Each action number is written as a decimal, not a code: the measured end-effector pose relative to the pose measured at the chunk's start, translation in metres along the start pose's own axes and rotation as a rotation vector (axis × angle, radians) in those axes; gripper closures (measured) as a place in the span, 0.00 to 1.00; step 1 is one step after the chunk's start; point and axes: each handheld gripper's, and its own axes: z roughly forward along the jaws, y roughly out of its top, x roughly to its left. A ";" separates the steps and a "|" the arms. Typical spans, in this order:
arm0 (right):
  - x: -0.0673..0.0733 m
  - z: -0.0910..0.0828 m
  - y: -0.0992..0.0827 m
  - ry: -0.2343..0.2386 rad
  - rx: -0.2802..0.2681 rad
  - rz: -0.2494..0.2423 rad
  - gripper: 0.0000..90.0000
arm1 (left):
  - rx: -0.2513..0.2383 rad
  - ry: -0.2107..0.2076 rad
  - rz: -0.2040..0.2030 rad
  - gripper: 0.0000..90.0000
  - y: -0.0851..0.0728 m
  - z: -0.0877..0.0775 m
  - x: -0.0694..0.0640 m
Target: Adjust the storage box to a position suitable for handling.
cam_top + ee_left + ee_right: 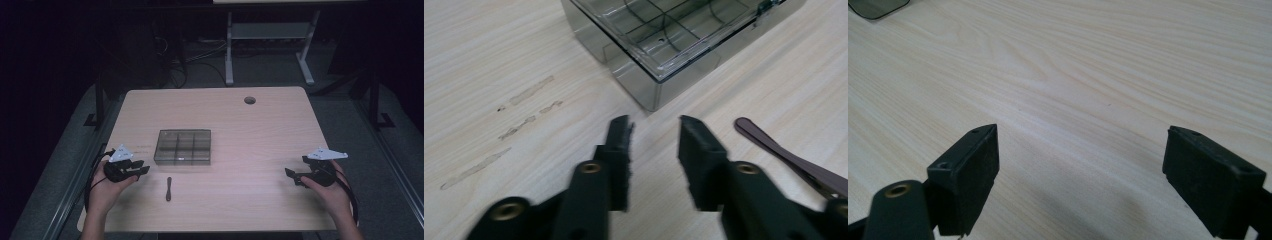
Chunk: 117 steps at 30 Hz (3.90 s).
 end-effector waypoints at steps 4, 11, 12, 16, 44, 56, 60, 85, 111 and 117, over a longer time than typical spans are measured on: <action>-0.001 -0.002 0.000 -0.009 -0.002 0.006 0.16 | 0.017 -0.004 -0.020 0.91 0.007 -0.001 0.004; -0.002 -0.002 -0.001 -0.010 -0.003 0.004 0.16 | 0.027 -0.007 -0.077 1.00 0.017 -0.001 0.014; -0.002 -0.002 -0.001 -0.010 -0.003 0.004 0.16 | 0.028 -0.006 -0.082 1.00 0.018 -0.001 0.016; -0.003 -0.002 -0.001 -0.011 -0.004 0.006 0.16 | 0.018 -0.002 -0.100 1.00 0.024 0.001 0.024; -0.003 0.001 0.001 -0.004 -0.010 -0.006 0.17 | 0.003 0.014 -0.110 1.00 0.045 0.046 0.052; 0.000 0.002 0.002 -0.006 -0.006 -0.011 0.17 | 0.000 0.014 -0.126 1.00 0.043 0.064 0.056; 0.000 0.001 0.001 -0.011 -0.008 -0.010 0.17 | 0.004 0.017 -0.133 1.00 0.043 0.068 0.056; -0.004 -0.001 0.001 -0.015 -0.015 0.002 0.17 | 0.008 -0.039 -0.055 1.00 0.059 0.082 0.035; -0.004 -0.002 0.001 -0.023 -0.016 0.002 0.17 | 0.056 -0.128 0.103 1.00 0.083 0.102 -0.007; -0.004 -0.001 0.001 -0.024 -0.016 0.002 0.17 | 0.065 -0.152 0.120 1.00 0.087 0.106 -0.016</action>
